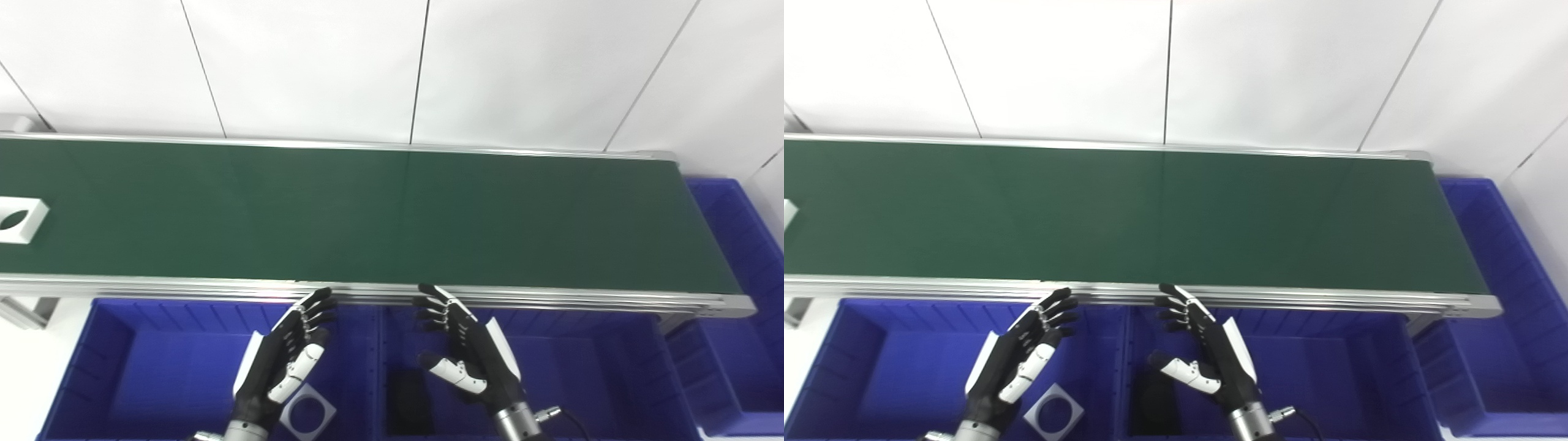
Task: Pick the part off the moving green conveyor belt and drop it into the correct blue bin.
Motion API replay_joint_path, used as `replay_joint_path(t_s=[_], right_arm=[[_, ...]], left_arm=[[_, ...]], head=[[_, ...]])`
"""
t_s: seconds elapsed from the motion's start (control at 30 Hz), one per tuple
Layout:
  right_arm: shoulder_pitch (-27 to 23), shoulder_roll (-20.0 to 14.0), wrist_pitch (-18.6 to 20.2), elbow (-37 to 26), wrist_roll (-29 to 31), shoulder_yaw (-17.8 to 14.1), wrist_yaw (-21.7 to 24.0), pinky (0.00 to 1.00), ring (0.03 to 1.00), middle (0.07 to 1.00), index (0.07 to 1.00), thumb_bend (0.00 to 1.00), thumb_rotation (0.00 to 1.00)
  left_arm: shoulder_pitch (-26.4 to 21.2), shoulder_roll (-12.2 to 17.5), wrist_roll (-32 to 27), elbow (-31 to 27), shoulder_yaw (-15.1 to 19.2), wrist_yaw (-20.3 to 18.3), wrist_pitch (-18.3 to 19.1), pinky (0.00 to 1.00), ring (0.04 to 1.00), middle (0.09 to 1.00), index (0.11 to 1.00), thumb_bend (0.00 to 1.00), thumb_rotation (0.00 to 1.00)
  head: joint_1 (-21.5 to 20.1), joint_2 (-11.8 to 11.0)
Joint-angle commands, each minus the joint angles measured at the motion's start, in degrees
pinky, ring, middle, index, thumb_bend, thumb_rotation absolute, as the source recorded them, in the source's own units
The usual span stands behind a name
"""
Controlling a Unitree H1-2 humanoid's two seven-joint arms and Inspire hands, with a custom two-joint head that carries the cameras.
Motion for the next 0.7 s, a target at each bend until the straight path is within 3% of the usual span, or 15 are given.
replay_joint_path(t_s=[0.0, 0.23, 0.43, 0.67], right_arm=[[-0.8, 0.2, -2.7, -1.0, 0.7, -0.2, 0.1, 0.68, 0.746, 0.792, 0.864, 0.74, 0.66], [-1.1, 0.4, -3.2, -0.1, 0.6, -0.1, 0.0, 0.68, 0.749, 0.792, 0.863, 0.73, 0.65], [-1.2, -0.1, -3.5, 0.4, 0.4, -0.1, 0.1, 0.68, 0.752, 0.798, 0.866, 0.73, 0.66], [-1.1, -0.8, -4.0, 0.9, 0.7, -0.2, -0.6, 0.67, 0.747, 0.792, 0.87, 0.68, 0.64]], left_arm=[[-1.0, -0.2, -0.2, -0.5, -0.1, 0.3, -2.1, 0.74, 0.792, 0.827, 0.854, 0.56, 0.7], [-1.2, 0.1, -0.3, 0.1, 0.0, 0.1, -2.3, 0.74, 0.794, 0.831, 0.856, 0.58, 0.7], [-1.5, -0.1, 0.7, 1.6, -0.2, 0.5, -4.2, 0.72, 0.783, 0.817, 0.851, 0.59, 0.74], [-1.7, -0.6, 0.1, 3.9, -0.3, 0.3, -5.4, 0.72, 0.782, 0.817, 0.841, 0.53, 0.61]], head=[[-0.1, -0.1], [1.2, -0.8], [7.1, -2.5], [13.9, -5.5]])
